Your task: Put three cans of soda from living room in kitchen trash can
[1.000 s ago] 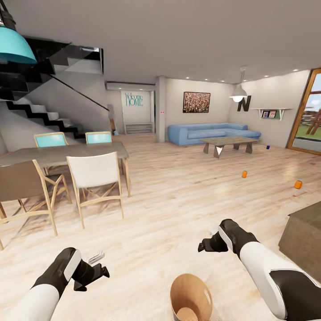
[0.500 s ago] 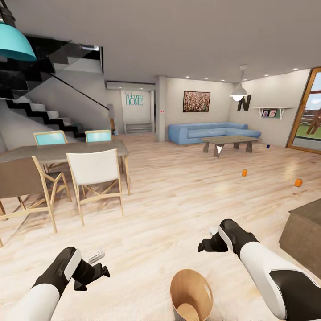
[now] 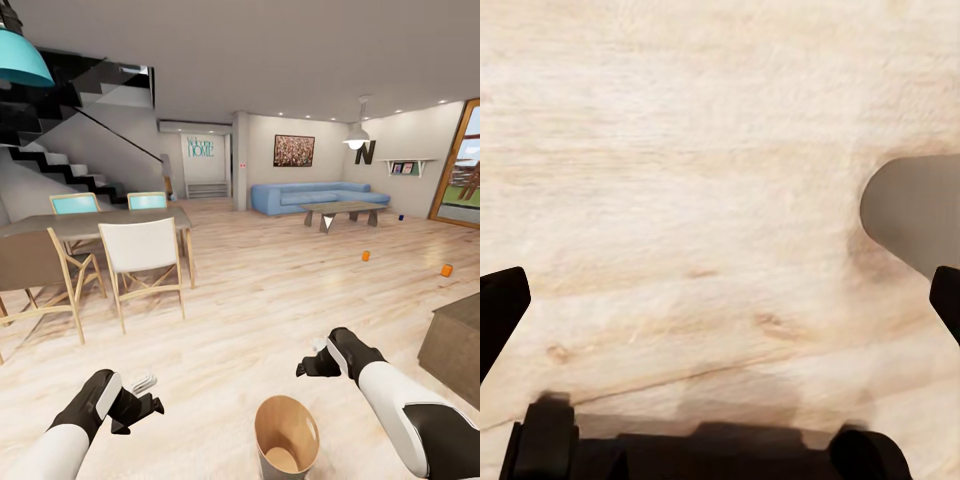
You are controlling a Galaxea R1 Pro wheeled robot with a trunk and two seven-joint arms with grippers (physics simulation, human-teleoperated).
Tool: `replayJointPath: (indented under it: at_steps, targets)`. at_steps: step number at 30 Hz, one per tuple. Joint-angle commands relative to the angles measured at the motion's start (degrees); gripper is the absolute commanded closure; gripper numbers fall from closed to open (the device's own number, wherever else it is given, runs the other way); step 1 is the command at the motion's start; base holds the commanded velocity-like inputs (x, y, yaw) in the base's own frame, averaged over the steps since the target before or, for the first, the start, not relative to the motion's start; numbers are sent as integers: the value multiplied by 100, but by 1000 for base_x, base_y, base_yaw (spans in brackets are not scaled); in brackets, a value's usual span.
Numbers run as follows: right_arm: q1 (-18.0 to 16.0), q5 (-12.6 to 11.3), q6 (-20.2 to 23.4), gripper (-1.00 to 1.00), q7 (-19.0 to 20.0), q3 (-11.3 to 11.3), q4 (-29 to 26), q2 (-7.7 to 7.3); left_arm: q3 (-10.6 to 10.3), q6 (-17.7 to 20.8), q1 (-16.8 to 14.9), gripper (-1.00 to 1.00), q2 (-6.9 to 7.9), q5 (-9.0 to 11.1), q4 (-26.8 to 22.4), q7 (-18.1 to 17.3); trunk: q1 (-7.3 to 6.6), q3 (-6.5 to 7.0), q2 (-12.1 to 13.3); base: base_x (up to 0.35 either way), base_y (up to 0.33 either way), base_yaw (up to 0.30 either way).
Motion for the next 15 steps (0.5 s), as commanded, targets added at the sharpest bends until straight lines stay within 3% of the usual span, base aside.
replayJointPath:
  at_steps: [1,15]
  targets:
    - [0,-2,0,-100,0,0,0,0,0,0,0,-100,0,2,0,0,23,-18,-42,0,0,0]
    - [0,-5,0,-100,2,0,0,0,0,0,-4,-100,-6,-1,0,-6,330,-270,-603,0,0,0]
